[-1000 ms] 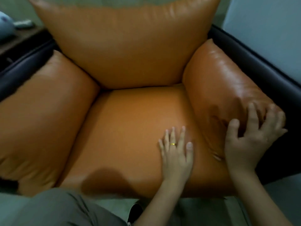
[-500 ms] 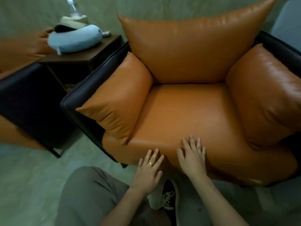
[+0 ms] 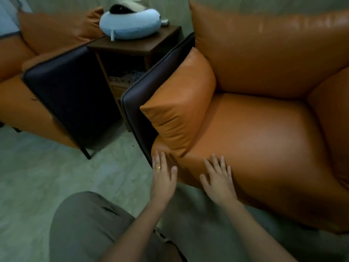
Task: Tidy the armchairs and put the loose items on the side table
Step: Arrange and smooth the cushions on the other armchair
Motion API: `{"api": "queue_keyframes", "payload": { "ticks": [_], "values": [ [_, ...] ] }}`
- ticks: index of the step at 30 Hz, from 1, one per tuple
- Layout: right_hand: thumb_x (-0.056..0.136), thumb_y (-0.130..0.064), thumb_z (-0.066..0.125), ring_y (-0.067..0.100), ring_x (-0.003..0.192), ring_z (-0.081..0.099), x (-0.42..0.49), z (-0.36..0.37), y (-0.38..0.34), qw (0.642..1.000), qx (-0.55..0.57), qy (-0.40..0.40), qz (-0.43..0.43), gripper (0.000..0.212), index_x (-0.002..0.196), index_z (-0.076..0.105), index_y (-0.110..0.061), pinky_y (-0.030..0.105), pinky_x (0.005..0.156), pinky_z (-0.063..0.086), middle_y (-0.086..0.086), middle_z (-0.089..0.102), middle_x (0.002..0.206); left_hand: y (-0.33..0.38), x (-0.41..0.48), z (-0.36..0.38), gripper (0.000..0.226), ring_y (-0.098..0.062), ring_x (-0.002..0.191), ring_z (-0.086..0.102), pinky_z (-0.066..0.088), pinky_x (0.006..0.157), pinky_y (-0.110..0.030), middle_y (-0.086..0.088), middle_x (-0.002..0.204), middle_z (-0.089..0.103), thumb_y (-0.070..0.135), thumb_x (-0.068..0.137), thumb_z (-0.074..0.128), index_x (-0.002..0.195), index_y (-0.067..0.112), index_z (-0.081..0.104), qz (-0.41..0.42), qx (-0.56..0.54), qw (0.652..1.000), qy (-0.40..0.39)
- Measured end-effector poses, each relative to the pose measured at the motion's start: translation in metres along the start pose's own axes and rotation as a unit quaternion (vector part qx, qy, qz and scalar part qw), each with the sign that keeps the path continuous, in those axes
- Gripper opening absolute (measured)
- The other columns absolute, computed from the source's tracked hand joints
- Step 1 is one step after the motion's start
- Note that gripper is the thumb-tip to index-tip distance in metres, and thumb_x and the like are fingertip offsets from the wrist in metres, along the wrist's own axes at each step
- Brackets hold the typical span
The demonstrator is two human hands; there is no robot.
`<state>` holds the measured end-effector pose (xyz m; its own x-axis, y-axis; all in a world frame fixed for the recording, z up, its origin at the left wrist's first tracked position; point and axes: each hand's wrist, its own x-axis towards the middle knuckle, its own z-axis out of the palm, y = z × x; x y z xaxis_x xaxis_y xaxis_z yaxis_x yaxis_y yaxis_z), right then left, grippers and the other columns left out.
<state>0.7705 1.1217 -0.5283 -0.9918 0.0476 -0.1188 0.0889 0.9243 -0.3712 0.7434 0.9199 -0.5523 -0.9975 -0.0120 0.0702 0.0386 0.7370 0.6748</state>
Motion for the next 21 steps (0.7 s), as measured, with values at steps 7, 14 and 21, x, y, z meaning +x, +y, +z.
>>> {"api": "queue_keyframes", "payload": {
  "ticks": [7, 14, 21],
  "values": [
    [0.097, -0.066, 0.034, 0.026, 0.151, -0.027, 0.032, 0.019, -0.019, 0.997, -0.072, 0.010, -0.015, 0.072, 0.158, 0.005, -0.041, 0.061, 0.114, -0.018, -0.005, -0.016, 0.167, -0.040, 0.036, 0.006, 0.099, -0.011, 0.150, -0.023, 0.003, 0.122, -0.036, 0.010, 0.164, -0.021, 0.072, 0.088, 0.052, 0.158, 0.031, -0.005, 0.053, 0.011, 0.998, -0.032],
    [0.095, -0.071, 0.030, 0.025, 0.155, -0.010, 0.062, 0.026, -0.020, 0.989, -0.128, 0.079, -0.015, 0.073, 0.158, 0.011, -0.040, 0.059, 0.119, -0.009, -0.004, 0.002, 0.169, -0.059, 0.077, 0.007, 0.113, -0.014, 0.149, -0.027, 0.002, 0.122, -0.050, 0.011, 0.163, -0.025, 0.076, 0.076, 0.062, 0.154, 0.038, -0.011, 0.121, 0.054, 0.989, -0.057],
    [0.095, -0.063, 0.040, 0.035, 0.150, 0.023, 0.072, 0.049, -0.007, 0.952, -0.205, 0.225, -0.041, 0.064, 0.150, 0.042, -0.029, 0.061, 0.119, 0.011, 0.006, 0.034, 0.161, -0.081, 0.086, 0.035, 0.103, -0.019, 0.154, -0.007, 0.004, 0.123, -0.050, 0.010, 0.166, -0.010, 0.072, 0.083, 0.055, 0.158, 0.032, -0.004, 0.169, 0.026, 0.984, 0.053]
  ]
}}
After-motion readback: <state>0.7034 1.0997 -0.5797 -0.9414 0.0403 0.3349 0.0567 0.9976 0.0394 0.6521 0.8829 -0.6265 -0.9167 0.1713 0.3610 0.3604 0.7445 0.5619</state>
